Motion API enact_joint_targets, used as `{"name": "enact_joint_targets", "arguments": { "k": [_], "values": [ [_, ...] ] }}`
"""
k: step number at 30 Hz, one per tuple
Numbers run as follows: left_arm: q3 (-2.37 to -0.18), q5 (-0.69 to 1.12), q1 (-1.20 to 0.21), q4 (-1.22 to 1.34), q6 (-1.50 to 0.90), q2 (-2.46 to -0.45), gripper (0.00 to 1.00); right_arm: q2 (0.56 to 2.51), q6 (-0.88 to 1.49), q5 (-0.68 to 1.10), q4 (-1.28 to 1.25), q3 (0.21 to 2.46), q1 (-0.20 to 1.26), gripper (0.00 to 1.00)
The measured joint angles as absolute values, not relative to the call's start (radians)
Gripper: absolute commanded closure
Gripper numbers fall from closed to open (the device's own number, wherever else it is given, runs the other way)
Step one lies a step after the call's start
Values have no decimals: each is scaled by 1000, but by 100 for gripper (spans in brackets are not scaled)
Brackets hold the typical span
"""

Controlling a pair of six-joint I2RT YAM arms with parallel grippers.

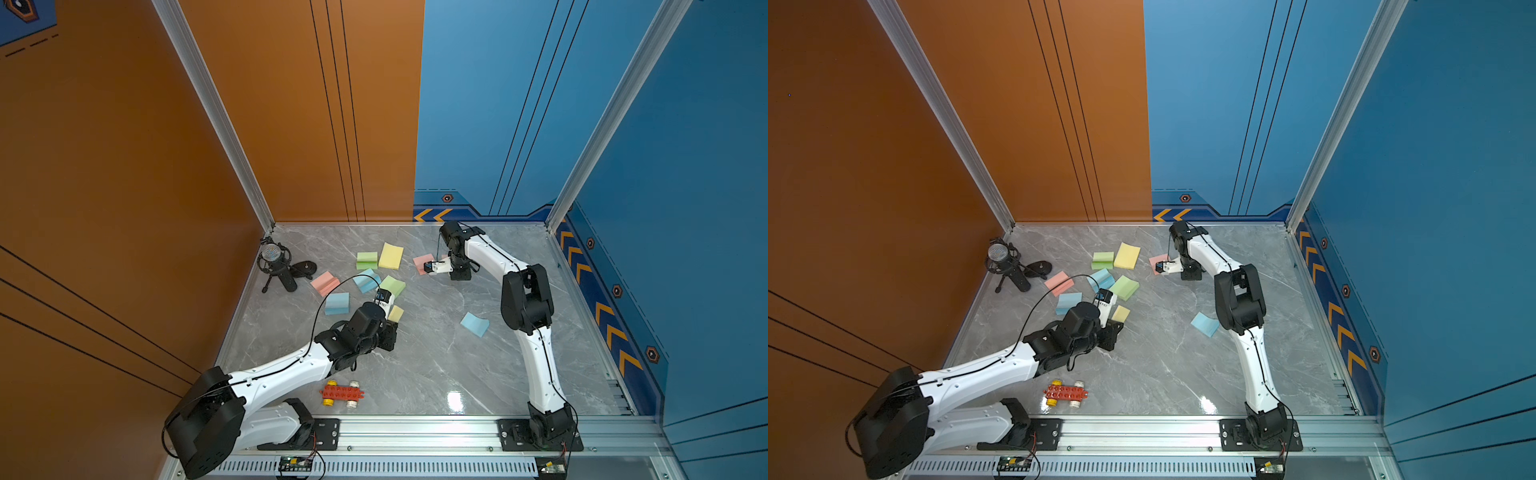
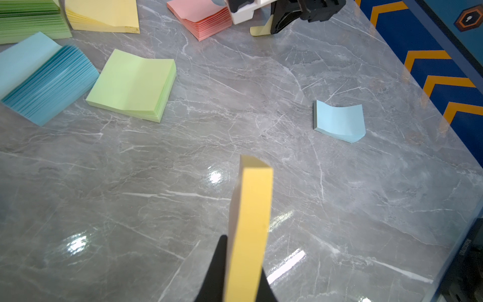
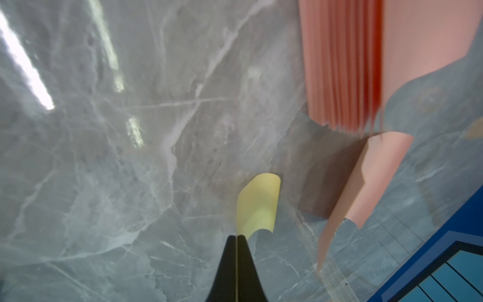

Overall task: Tear off pages from different memo pads
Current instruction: Place the paper at the center of the board.

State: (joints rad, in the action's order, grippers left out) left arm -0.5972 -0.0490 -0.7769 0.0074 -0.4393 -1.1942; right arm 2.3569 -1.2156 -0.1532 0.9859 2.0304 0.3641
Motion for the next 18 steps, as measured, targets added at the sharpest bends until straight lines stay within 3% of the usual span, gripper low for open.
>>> {"name": "enact_joint_targets", "arguments": {
  "k": [4,9,12,18],
  "values": [
    [-597,-49,-776,7,-439,-1194,100,2365,-1211,-140,1009,2030,373,78],
    [-597,-48,-776,7,-443,-1194,100,2384,-1208,-119,1040,2030,378,77],
    [-597,-47,-772,7,-447,-1194,100,2384,-1203,-97,1063,2030,375,68],
    [-598,-40,-770,7,-465,-1194,100,2371,-1179,-40,1108,2009,370,67]
  ]
}}
